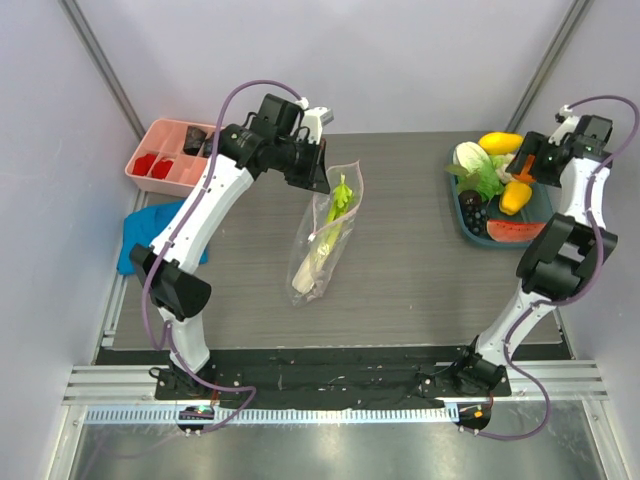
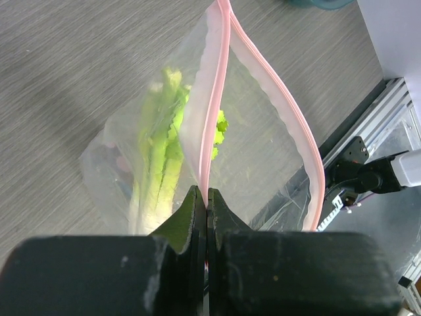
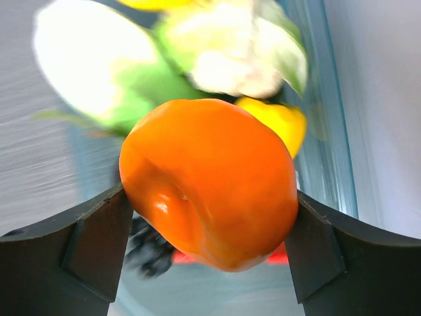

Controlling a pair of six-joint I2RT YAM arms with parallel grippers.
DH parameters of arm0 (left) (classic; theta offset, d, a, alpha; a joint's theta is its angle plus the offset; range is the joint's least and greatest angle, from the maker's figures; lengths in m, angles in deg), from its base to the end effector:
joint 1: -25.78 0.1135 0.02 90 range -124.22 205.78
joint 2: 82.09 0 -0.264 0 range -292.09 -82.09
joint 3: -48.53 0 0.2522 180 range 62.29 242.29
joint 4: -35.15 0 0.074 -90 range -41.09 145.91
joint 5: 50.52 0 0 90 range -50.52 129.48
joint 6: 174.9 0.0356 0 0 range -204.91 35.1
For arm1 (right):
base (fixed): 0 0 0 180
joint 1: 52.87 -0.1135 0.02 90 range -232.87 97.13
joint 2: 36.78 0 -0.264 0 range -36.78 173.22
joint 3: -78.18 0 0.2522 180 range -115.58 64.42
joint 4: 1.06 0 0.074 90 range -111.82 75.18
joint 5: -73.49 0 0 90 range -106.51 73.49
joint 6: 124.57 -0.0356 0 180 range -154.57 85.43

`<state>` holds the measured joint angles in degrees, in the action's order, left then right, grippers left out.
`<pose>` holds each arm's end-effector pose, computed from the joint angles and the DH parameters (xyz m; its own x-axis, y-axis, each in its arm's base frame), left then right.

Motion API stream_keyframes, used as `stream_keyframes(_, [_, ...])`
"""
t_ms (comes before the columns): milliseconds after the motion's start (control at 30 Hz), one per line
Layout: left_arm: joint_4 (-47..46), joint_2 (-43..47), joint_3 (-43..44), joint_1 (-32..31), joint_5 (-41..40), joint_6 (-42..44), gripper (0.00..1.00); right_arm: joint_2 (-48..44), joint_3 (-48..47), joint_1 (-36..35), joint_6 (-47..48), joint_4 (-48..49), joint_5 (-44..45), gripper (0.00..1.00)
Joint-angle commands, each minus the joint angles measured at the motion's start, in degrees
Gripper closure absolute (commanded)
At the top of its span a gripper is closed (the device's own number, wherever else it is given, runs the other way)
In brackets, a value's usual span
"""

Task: Place the food in the zip-top bag and seal the zipper
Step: Pick up the fake fruit from the bin, then place the fake fruit in the zipper food storage bag.

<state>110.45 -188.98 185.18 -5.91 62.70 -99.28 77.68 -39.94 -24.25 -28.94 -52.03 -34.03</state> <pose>0.3248 -0.2170 0.4151 -0.7665 0.2050 -0.6086 0.5444 0.7101 -0.4465 0.4038 -0.2081 0.2906 -0.6693 0.2587 -0.6965 0.2130 0.9649 0.1537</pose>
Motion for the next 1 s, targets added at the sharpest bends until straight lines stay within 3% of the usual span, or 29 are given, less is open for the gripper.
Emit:
stream_keyframes(0, [-0.7,0.1,0.7,0.3,1.6,0.0,1.0,-11.5,-0.2,-0.6,1.5,0.5,-10.2,0.46])
stream_keyframes(167, [-0.7,-0.3,0.9,0.4,2.2,0.0,1.0,-19.2,-0.6,-5.5,1.1,-4.8,-22.6,0.47])
stream_keyframes(400, [-1.0,-0.5,1.2,1.0,3.1,-0.5,1.0,-33.7,6.1,-25.6,1.9,-2.3,-27.6,0.47])
stream_keyframes(667, [-2.6,0.4,0.2,2.1,11.2,-2.0,1.0,-40.7,14.9,-46.5,3.9,3.7,-18.1,0.47])
stream_keyframes(967, [-5.0,2.0,-0.6,2.1,16.0,-3.6,1.0,-39.0,17.5,-55.8,3.0,11.6,-9.4,0.47])
